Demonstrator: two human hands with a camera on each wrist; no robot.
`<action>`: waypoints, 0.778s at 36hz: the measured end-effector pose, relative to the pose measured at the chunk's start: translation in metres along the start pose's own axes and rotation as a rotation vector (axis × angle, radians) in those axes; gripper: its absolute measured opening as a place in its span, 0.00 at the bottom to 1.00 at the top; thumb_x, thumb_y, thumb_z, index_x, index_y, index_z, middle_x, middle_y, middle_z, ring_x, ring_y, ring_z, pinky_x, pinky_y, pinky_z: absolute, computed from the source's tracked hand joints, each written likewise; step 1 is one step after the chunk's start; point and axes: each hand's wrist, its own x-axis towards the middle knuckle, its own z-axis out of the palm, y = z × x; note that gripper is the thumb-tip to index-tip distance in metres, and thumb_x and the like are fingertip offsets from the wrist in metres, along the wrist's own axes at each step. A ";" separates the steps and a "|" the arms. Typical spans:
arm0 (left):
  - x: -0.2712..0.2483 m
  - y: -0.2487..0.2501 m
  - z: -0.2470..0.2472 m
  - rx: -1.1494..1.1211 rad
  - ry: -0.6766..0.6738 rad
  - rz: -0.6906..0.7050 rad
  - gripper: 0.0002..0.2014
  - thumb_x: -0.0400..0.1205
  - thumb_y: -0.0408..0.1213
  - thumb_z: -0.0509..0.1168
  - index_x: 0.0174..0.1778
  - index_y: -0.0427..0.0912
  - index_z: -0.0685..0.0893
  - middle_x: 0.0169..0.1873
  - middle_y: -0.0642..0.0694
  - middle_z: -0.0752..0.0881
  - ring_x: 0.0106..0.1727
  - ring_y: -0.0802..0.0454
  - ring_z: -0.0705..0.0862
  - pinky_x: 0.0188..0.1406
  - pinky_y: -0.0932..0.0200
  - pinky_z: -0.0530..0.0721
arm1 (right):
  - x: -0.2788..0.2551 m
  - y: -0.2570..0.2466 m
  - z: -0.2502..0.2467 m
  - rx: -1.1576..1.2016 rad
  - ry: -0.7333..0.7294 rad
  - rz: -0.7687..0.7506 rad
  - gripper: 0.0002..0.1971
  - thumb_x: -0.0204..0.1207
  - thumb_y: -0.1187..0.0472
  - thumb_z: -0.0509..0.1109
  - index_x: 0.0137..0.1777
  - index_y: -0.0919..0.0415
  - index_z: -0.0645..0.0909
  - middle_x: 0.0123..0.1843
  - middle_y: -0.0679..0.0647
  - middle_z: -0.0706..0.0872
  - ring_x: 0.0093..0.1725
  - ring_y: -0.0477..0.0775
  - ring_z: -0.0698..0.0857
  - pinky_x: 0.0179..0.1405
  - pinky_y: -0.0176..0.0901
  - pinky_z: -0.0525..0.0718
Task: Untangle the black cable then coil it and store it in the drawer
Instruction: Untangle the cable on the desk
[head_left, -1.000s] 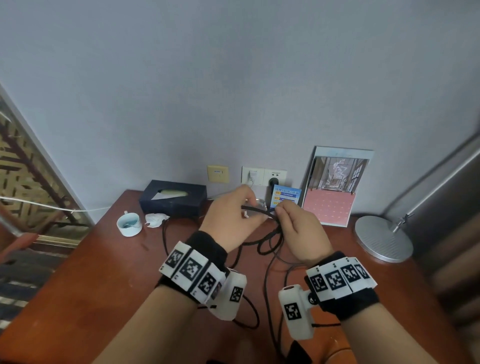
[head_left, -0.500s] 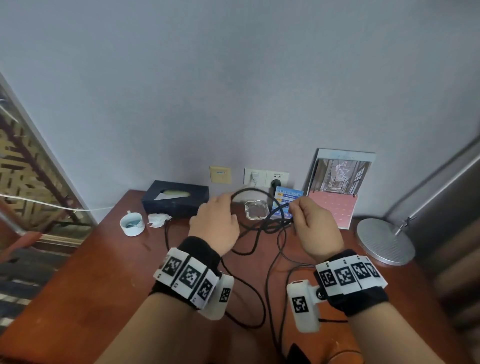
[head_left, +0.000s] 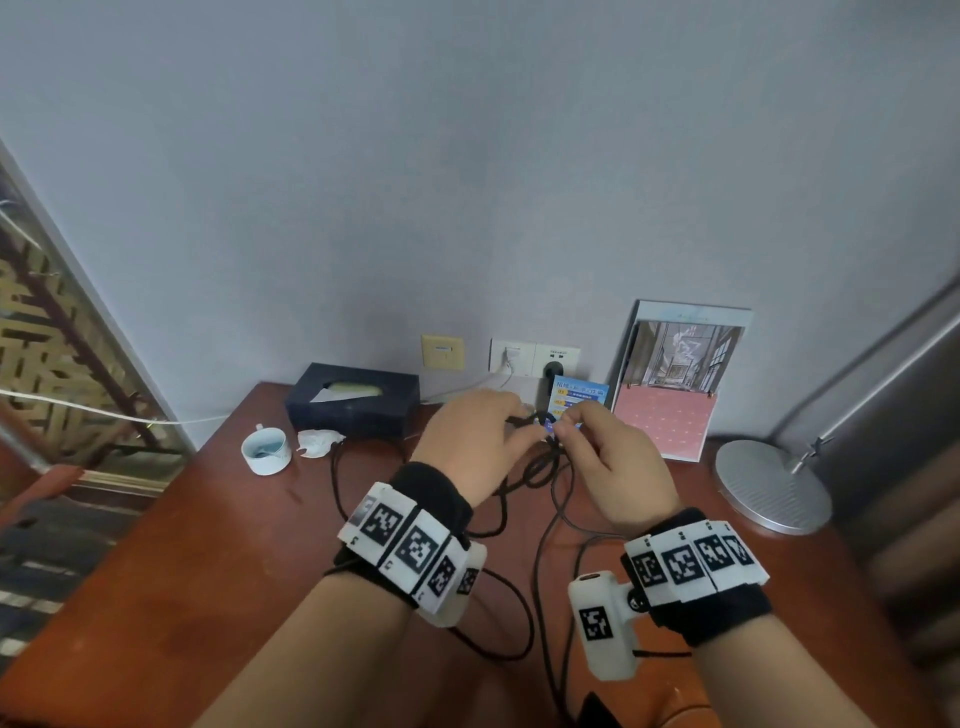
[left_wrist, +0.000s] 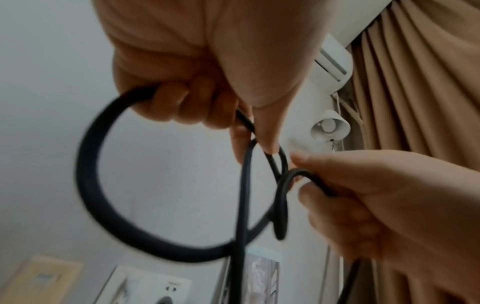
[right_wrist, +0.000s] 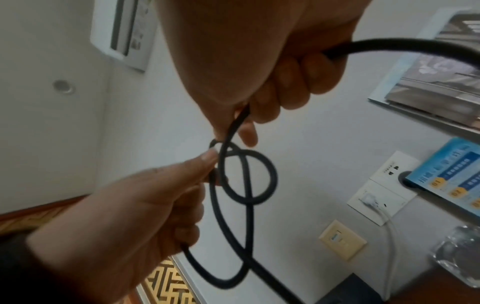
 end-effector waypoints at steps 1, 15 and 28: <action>0.000 -0.004 -0.002 -0.012 0.020 -0.010 0.17 0.83 0.54 0.62 0.48 0.44 0.87 0.42 0.49 0.87 0.45 0.50 0.83 0.48 0.53 0.78 | 0.000 0.003 -0.001 0.041 -0.002 0.013 0.07 0.82 0.47 0.61 0.43 0.43 0.75 0.25 0.47 0.77 0.28 0.48 0.76 0.32 0.49 0.76; -0.005 -0.023 -0.011 -0.293 0.089 -0.101 0.20 0.87 0.50 0.58 0.40 0.42 0.88 0.36 0.46 0.88 0.41 0.52 0.84 0.50 0.50 0.79 | 0.001 0.026 -0.012 0.051 -0.344 0.089 0.08 0.77 0.57 0.71 0.36 0.46 0.83 0.34 0.46 0.86 0.37 0.43 0.83 0.43 0.40 0.79; -0.003 -0.019 -0.019 -0.174 -0.139 0.062 0.20 0.82 0.57 0.56 0.42 0.50 0.89 0.39 0.52 0.90 0.44 0.54 0.86 0.52 0.44 0.81 | 0.007 0.009 0.007 0.501 -0.123 0.305 0.24 0.81 0.62 0.64 0.74 0.46 0.67 0.60 0.51 0.81 0.35 0.51 0.87 0.48 0.47 0.82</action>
